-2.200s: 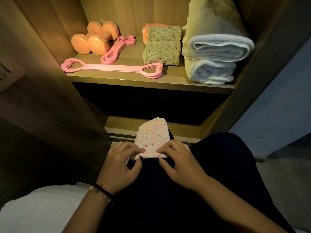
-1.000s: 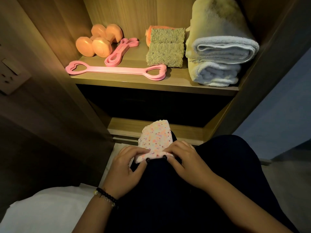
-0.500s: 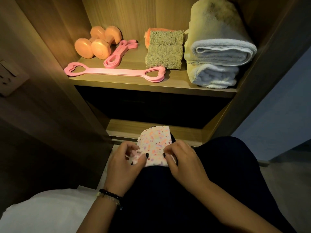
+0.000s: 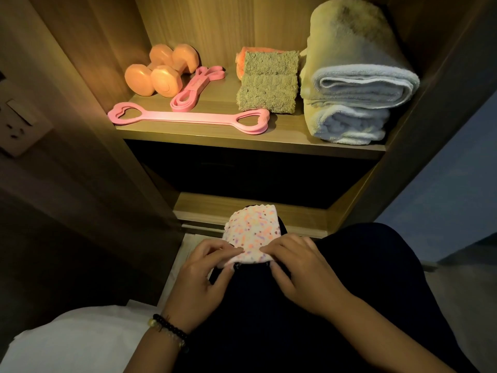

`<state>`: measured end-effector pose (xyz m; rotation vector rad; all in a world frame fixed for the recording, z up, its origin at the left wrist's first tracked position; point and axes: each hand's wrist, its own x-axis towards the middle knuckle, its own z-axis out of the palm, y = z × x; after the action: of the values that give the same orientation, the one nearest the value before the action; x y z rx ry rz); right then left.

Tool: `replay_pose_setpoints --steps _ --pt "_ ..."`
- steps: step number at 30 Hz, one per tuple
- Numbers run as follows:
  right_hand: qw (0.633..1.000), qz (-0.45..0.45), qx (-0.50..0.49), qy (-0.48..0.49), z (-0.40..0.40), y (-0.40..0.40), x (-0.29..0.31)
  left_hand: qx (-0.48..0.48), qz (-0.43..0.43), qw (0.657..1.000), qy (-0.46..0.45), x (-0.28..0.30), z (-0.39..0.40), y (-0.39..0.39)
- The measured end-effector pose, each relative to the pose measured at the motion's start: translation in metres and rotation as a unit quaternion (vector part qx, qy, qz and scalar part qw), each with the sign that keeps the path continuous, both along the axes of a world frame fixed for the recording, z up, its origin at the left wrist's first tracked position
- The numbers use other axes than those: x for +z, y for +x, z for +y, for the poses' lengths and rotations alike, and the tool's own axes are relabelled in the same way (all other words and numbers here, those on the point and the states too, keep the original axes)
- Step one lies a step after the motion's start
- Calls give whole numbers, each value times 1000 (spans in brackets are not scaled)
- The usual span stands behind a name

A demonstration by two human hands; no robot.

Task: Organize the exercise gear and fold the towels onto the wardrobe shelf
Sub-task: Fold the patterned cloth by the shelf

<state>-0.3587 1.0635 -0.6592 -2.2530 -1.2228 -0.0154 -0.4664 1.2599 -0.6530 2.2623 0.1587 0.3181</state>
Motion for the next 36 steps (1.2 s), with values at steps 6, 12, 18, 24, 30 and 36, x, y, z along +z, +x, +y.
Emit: replay_pose_setpoints --steps 6,12,18,24,30,36 --pt "988 122 -51 74 -2 0 2 59 16 997 -51 8 -5 2" --pt "978 162 -113 68 9 0 2 151 75 980 -103 11 -14 11" --pt "999 -21 -19 34 4 0 -1 130 39 990 23 14 -12 18" --pt "998 67 11 13 -8 4 5 13 43 998 46 19 -2 10" --pt "990 138 -7 22 4 8 4 30 59 998 13 18 -6 8" --pt "963 253 -46 85 3 6 3 110 94 984 -103 21 -14 8"
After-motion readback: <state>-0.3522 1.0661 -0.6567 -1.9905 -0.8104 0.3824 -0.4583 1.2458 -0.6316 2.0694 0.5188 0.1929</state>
